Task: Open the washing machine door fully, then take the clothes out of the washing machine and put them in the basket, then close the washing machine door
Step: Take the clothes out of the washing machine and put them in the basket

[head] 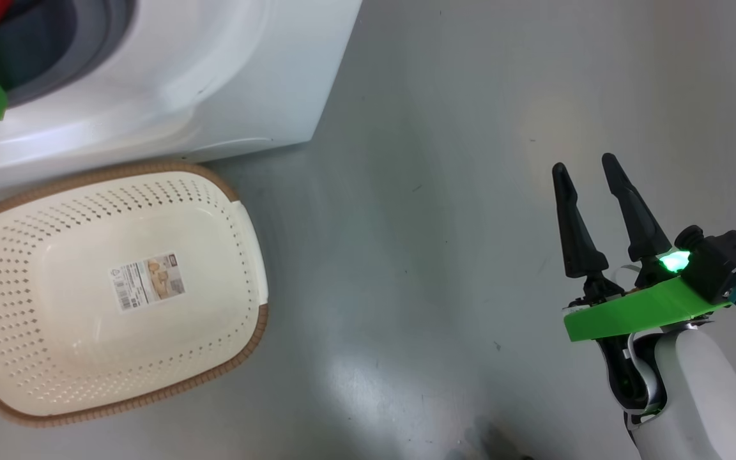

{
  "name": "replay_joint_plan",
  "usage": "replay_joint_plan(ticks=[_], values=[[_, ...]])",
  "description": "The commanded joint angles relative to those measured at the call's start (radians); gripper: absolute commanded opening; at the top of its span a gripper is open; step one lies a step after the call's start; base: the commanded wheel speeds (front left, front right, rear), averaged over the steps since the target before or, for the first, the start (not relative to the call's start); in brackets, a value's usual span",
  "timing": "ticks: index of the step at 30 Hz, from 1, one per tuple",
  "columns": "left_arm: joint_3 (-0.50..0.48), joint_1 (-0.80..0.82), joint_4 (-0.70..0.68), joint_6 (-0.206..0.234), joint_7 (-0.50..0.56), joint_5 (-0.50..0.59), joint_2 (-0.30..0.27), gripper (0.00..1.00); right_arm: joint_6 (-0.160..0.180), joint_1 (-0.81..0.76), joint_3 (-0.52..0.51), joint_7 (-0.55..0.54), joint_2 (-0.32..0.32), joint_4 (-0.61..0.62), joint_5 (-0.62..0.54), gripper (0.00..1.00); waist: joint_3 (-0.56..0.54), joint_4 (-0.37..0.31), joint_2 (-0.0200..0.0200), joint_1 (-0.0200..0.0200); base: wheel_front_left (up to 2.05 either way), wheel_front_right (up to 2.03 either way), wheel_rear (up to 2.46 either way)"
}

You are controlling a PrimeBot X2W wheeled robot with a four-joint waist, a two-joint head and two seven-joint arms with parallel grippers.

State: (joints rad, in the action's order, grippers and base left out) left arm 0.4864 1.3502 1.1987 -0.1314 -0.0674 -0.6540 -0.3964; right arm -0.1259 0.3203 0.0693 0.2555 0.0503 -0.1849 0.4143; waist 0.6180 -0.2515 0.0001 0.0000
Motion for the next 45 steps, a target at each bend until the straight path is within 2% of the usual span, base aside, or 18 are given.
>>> replay_joint_plan(ticks=[1, 8, 14, 19, 26, 33, 45], values=[[-0.007, -0.008, -0.018, 0.001, -0.022, -0.008, -0.045, 0.0, -0.005, -0.008, 0.011, 0.006, 0.0, 0.019, 0.005, 1.0, -0.012, 0.004, -0.0001, 0.0, 0.0, 0.0, 0.0], [-0.002, -0.046, -0.001, 0.001, -0.145, -0.035, -0.045, 0.0, -0.005, -0.019, 0.004, 0.006, 0.0, 0.011, -0.005, 1.0, -0.064, 0.017, -0.0001, 0.0, 0.0, 0.0, 0.0], [-0.019, -0.097, -0.029, 0.001, -0.192, -0.051, -0.044, 0.0, -0.005, -0.037, -0.001, 0.006, 0.0, 0.005, -0.017, 1.0, -0.117, 0.04, -0.0001, 0.0, 0.0, 0.0, 0.0], [-0.111, -0.174, -0.177, 0.022, -0.194, -0.024, -0.057, 0.0, -0.005, -0.051, -0.002, 0.006, 0.0, 0.002, -0.03, 1.0, -0.159, 0.062, -0.0001, 0.0, 0.0, 0.0, 0.0], [-0.245, -0.34, -0.371, 0.051, -0.194, 0.075, -0.034, 0.0, -0.005, -0.072, 0.007, 0.006, 0.0, -0.008, -0.058, 1.0, -0.213, 0.083, -0.0001, 0.0, 0.0, 0.0, 0.0], [-0.396, -0.501, -0.529, 0.049, -0.194, 0.183, 0.027, 0.0, -0.005, -0.087, 0.001, 0.006, 0.0, -0.015, -0.075, 1.0, -0.259, 0.103, -0.0001, 0.0, 0.0, 0.0, 0.0], [-0.607, -0.719, -0.82, 0.014, -0.194, 0.311, 0.156, 0.0, -0.005, -0.119, -0.025, 0.006, 0.0, -0.019, -0.094, 1.0, -0.319, 0.14, -0.0001, 0.0, 0.0, 0.0, 0.0]])
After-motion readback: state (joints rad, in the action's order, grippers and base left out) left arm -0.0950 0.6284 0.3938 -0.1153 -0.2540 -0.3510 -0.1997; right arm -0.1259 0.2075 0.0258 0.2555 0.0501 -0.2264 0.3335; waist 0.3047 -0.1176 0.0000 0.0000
